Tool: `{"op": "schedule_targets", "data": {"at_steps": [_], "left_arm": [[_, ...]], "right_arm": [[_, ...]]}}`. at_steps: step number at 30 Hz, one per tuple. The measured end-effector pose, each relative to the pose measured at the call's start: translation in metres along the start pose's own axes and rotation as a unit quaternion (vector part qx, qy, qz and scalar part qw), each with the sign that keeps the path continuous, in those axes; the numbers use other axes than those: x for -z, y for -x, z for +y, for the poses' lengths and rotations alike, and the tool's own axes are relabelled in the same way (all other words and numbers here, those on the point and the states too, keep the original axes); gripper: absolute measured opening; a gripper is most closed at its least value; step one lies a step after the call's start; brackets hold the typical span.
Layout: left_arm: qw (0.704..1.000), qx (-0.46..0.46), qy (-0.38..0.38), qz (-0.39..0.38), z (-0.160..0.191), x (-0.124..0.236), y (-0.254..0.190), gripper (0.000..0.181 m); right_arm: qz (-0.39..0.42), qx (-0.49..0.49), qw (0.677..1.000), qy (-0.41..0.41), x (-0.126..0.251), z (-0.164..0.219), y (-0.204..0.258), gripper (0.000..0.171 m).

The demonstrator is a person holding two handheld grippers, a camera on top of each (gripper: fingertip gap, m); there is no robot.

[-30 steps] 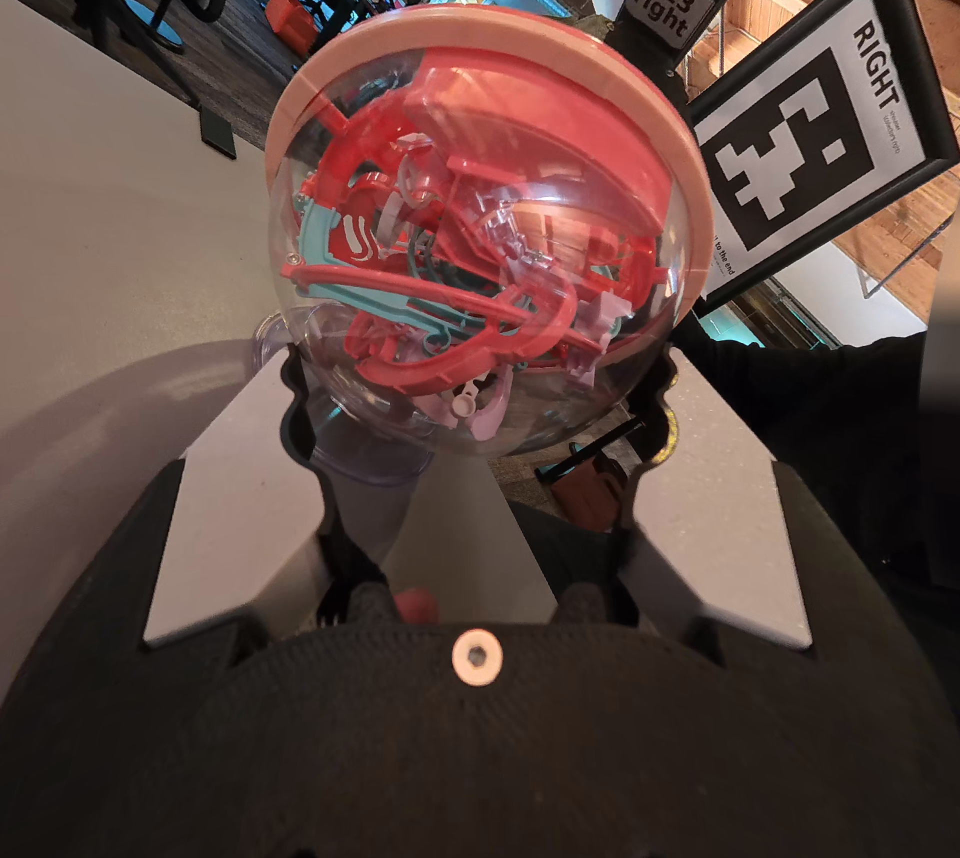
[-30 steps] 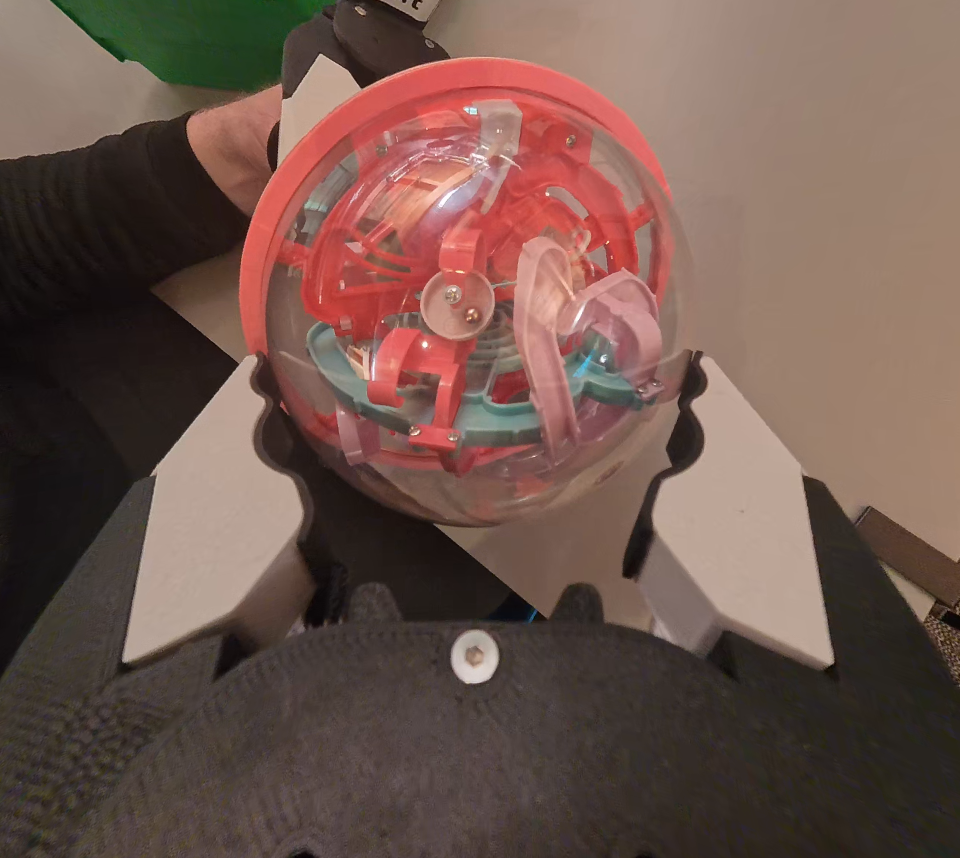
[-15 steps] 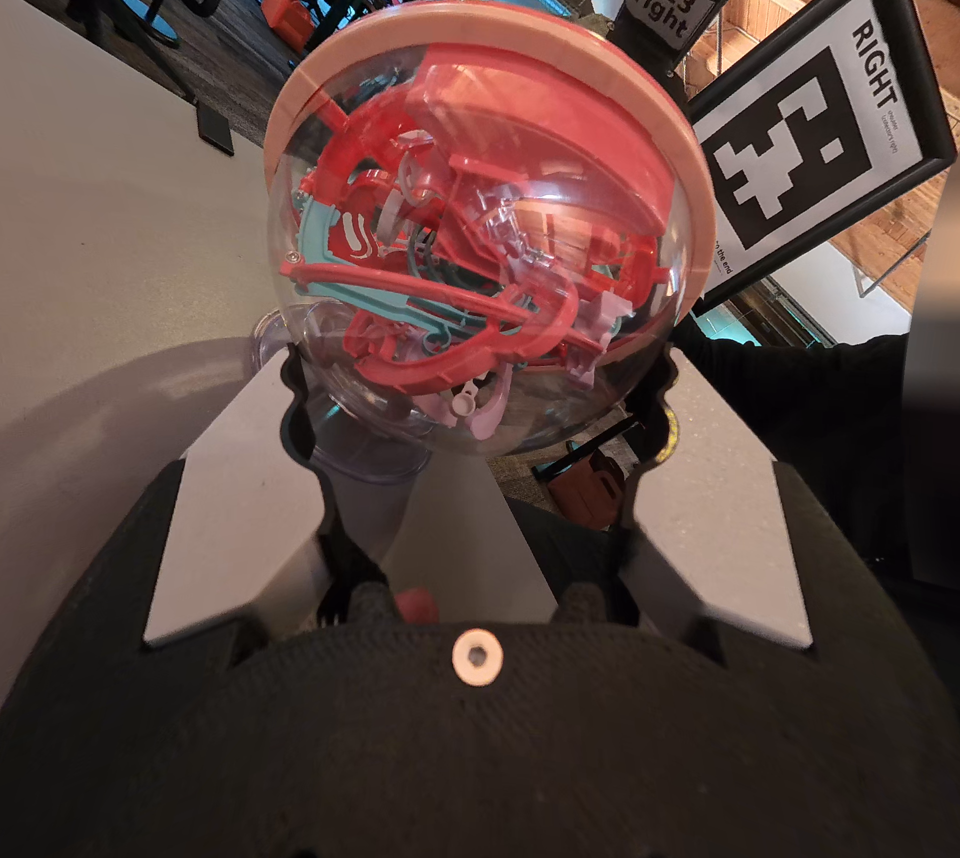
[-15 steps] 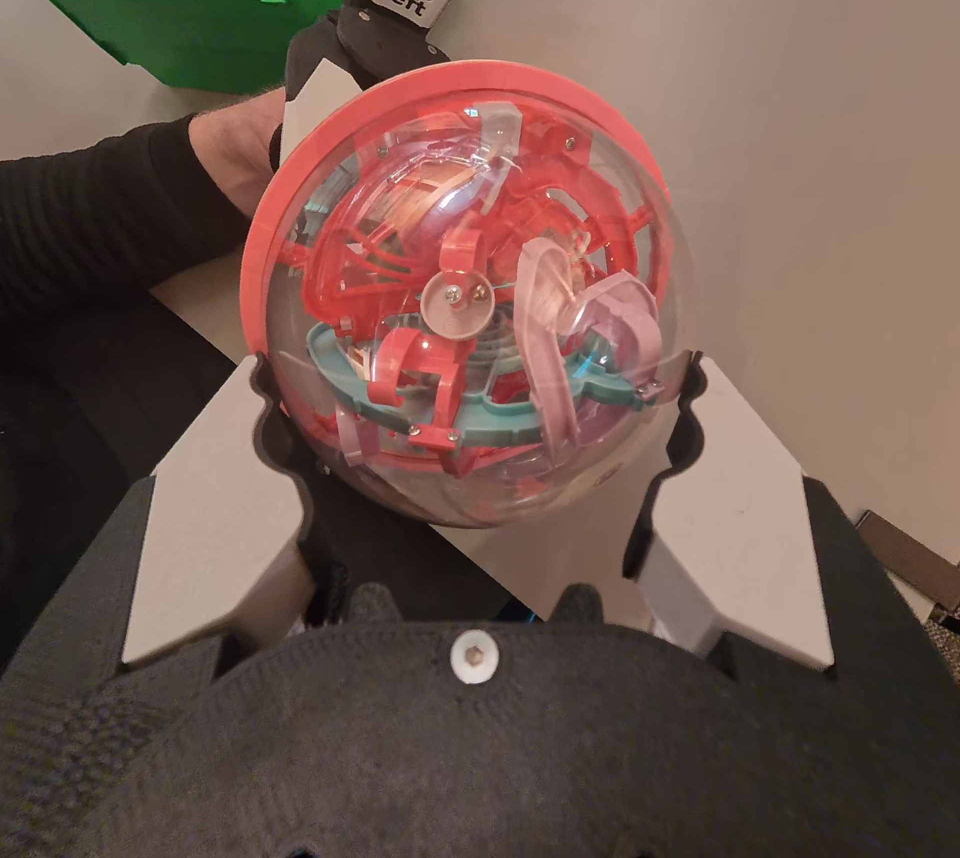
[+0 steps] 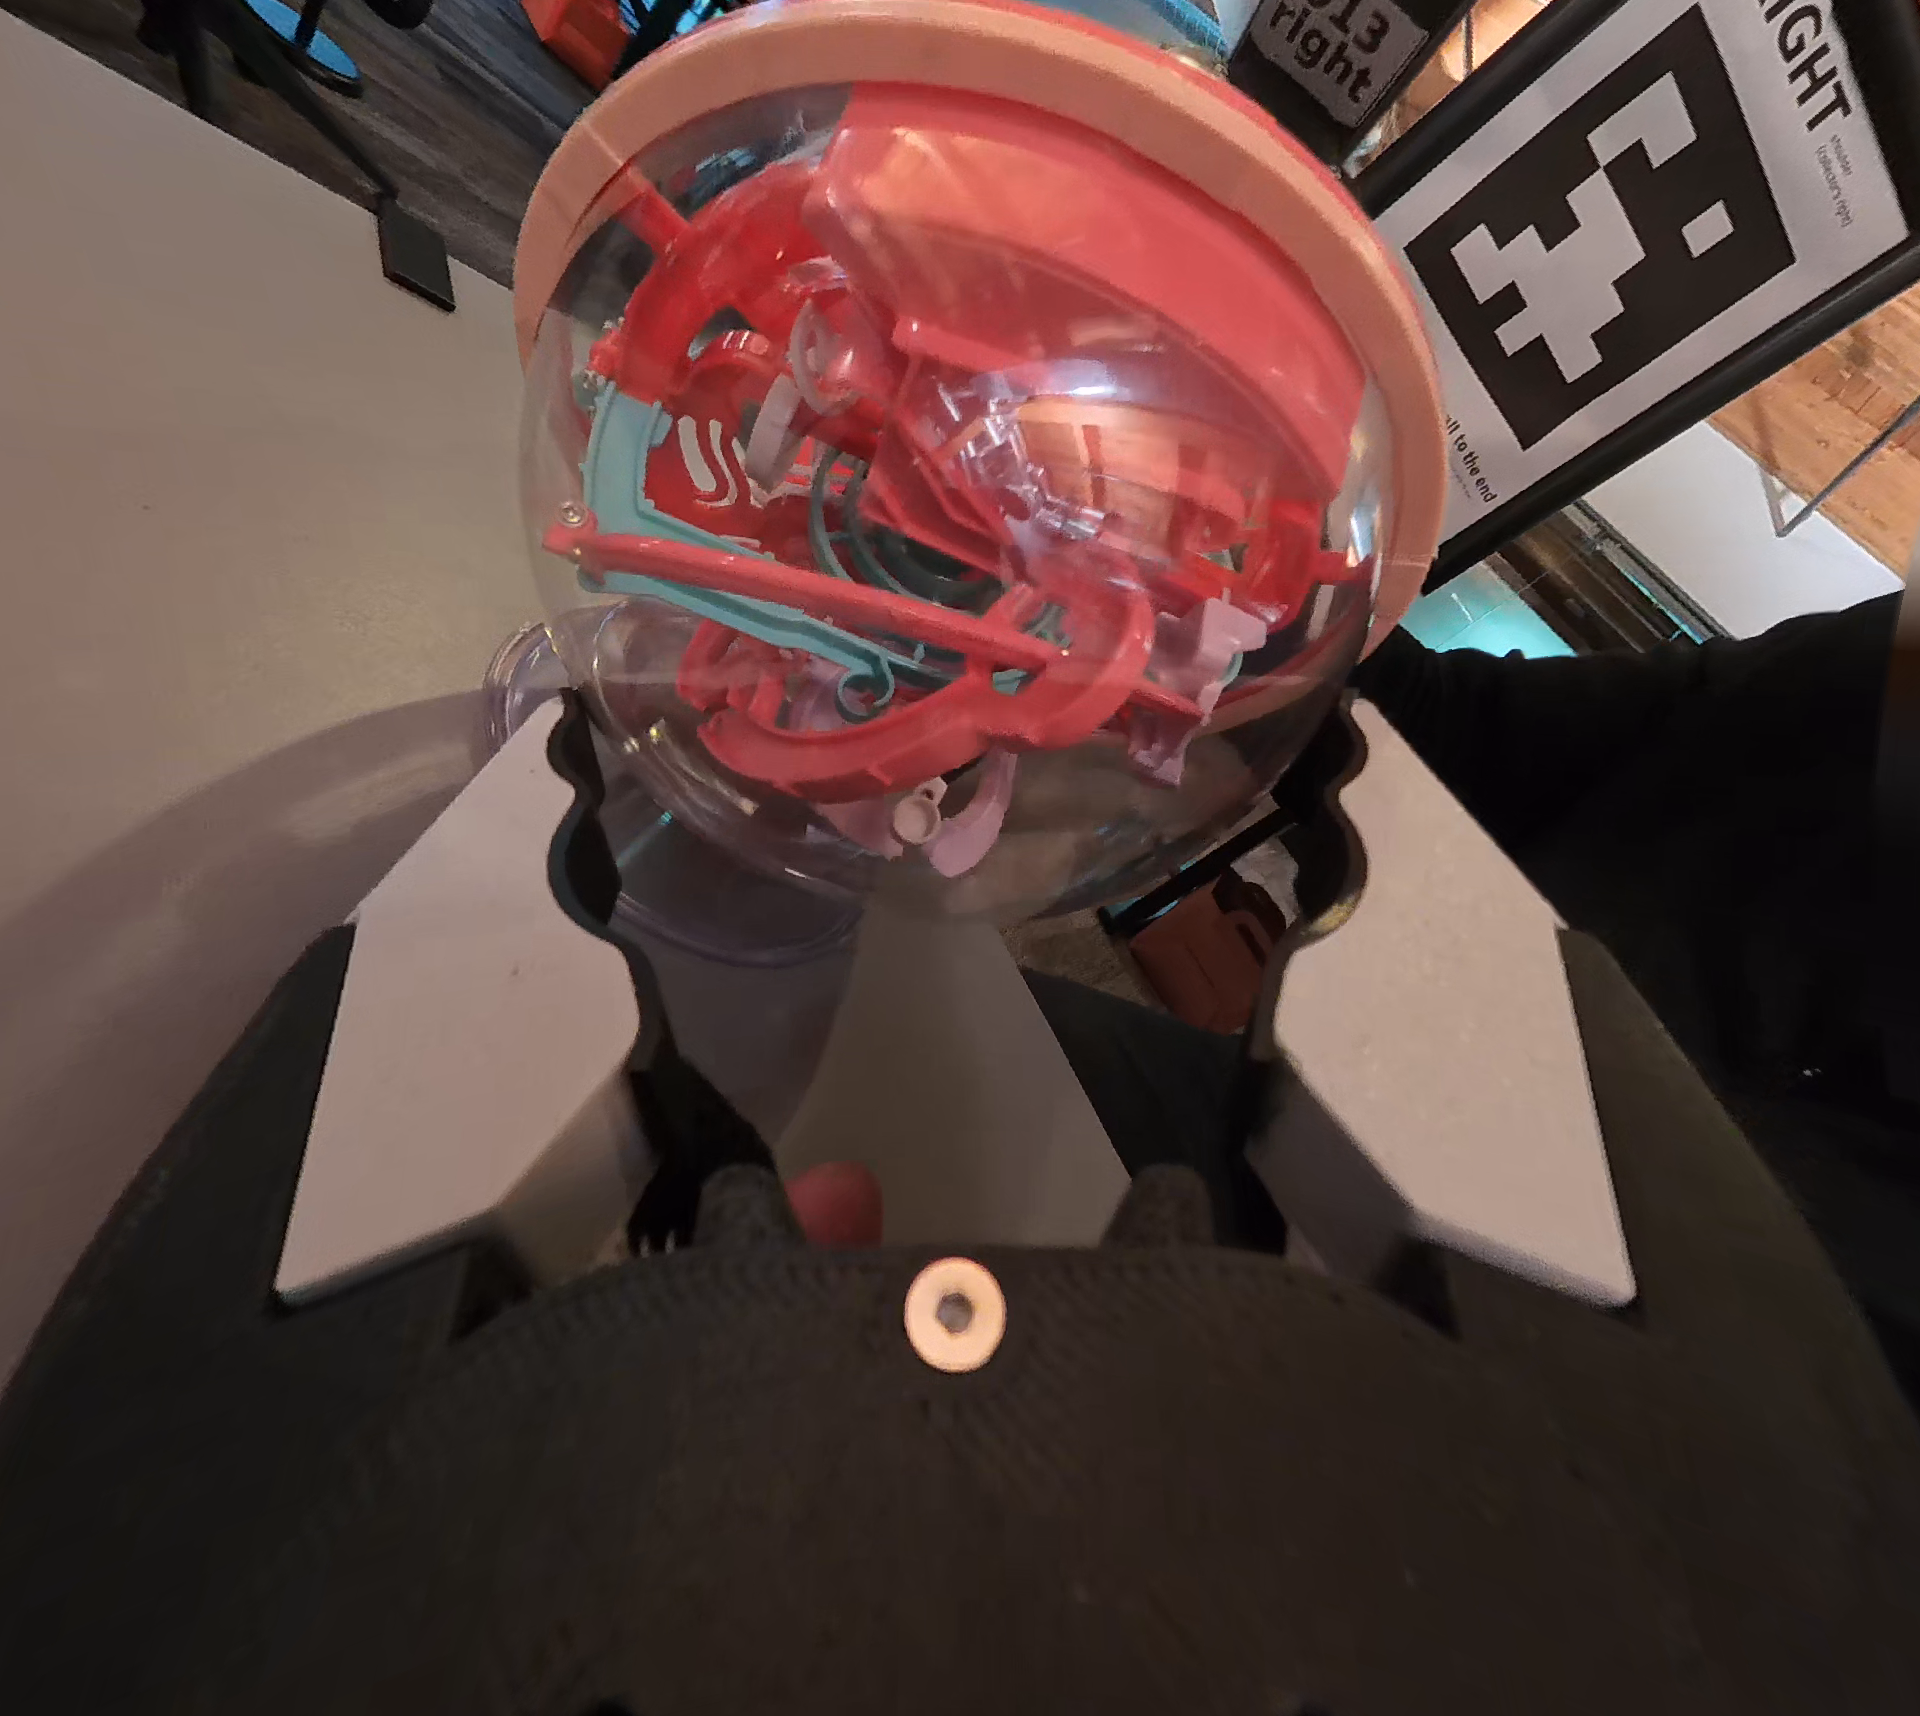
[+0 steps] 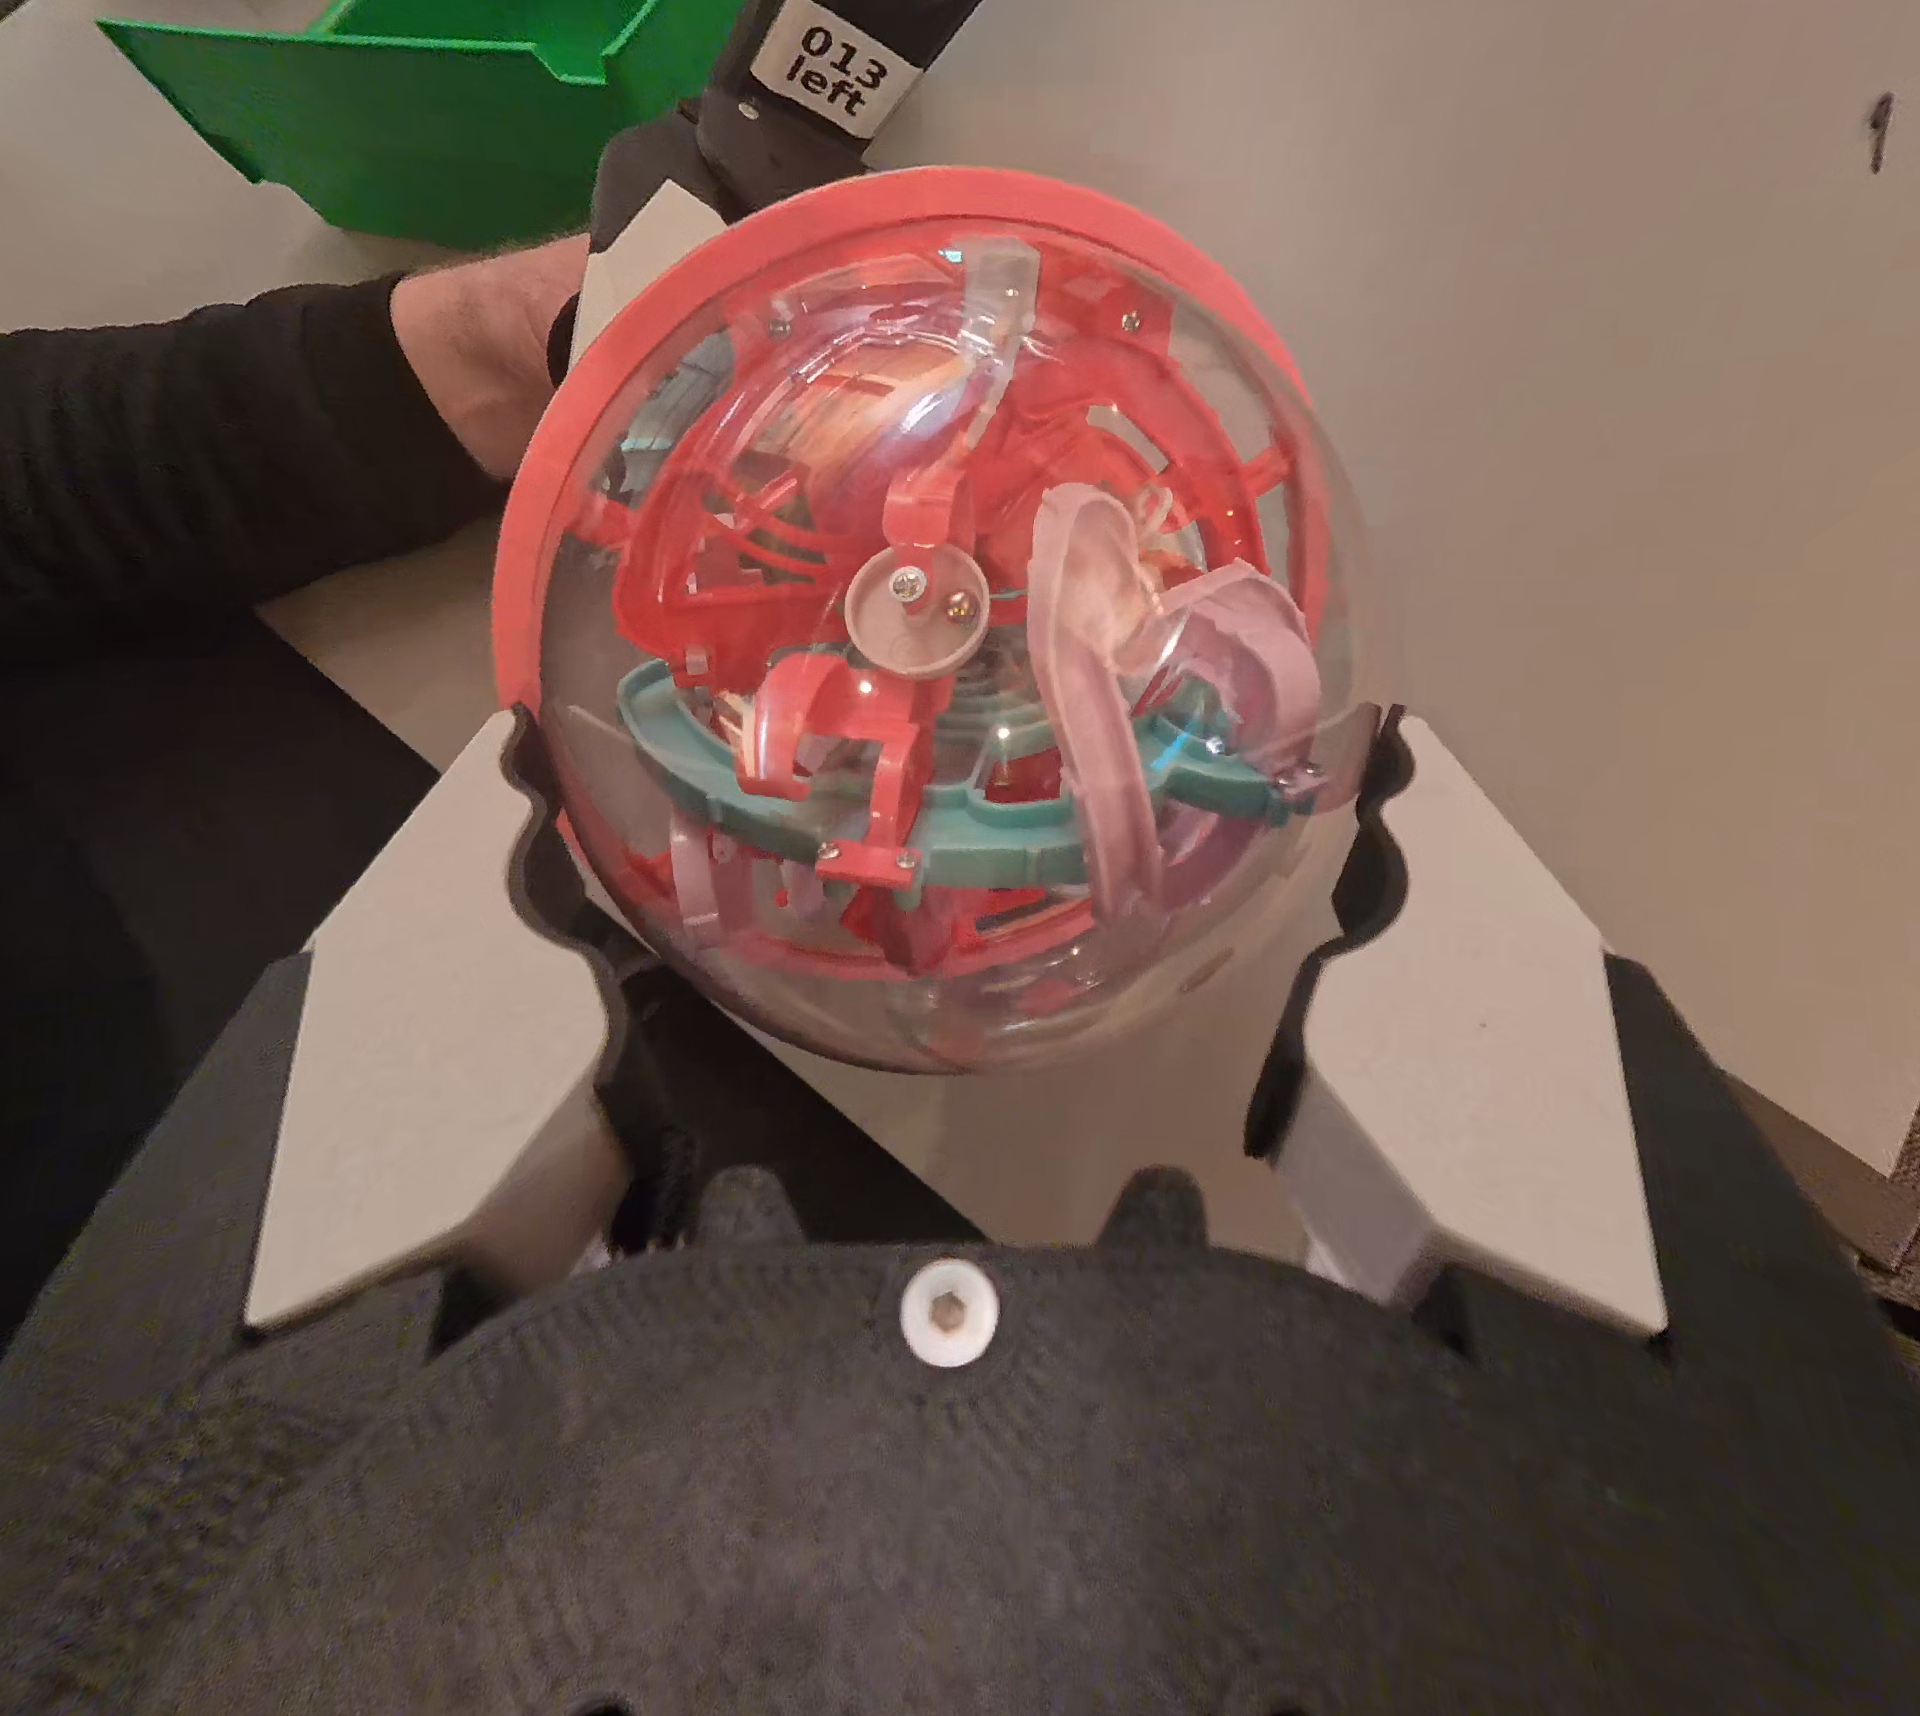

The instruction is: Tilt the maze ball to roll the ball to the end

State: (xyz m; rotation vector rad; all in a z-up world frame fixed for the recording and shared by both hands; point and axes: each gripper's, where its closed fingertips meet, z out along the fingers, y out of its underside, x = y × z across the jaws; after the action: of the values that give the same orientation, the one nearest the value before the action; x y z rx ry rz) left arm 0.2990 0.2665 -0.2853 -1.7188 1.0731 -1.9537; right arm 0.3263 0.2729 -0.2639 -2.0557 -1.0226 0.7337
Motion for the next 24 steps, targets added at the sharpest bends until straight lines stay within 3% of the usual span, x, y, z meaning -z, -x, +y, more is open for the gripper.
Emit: {"op": "schedule_targets", "data": {"at_steps": [24], "left_arm": [[0.999,-0.031,0.024,-0.009,0.0068,0.0018,-0.0045,0.133]], "right_arm": [[0.085,0.027,0.996,-0.014,-0.0016,0.0025,0.0101,0.148]]}}
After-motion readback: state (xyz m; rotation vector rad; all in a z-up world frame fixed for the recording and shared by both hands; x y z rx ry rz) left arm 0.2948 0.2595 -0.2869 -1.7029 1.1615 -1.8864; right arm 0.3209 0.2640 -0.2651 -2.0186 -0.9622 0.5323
